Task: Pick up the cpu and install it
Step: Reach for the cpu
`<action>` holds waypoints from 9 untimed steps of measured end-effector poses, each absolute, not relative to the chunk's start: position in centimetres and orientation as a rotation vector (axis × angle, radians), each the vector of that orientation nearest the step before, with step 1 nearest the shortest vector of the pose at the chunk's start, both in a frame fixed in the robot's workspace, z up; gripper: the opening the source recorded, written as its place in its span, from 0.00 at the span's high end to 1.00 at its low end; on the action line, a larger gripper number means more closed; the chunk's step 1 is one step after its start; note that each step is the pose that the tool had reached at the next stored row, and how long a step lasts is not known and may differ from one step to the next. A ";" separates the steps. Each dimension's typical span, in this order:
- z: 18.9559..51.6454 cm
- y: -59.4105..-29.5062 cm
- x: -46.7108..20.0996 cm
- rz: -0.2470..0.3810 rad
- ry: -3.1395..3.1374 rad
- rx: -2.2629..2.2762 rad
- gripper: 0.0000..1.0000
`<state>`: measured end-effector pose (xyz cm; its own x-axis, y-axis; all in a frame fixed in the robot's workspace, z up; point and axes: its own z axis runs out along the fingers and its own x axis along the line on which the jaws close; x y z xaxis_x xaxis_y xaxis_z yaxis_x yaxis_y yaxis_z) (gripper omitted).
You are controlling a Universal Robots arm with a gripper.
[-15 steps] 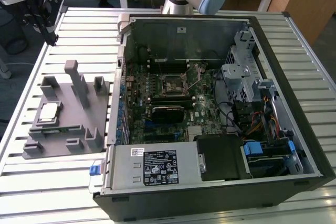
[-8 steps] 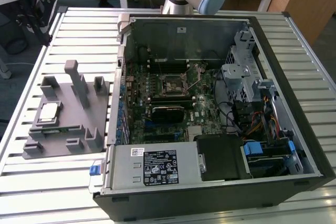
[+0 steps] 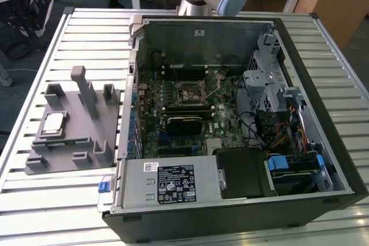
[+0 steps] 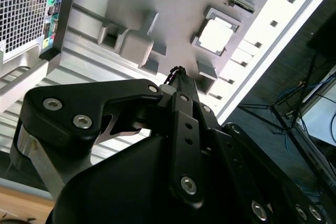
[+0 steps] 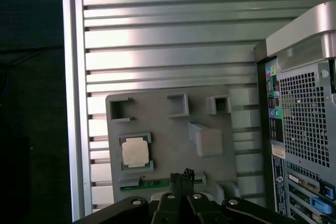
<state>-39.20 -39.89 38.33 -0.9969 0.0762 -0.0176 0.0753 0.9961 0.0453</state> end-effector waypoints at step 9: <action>38.2 -39.9 -41.1 0.070 3.120 0.119 0.89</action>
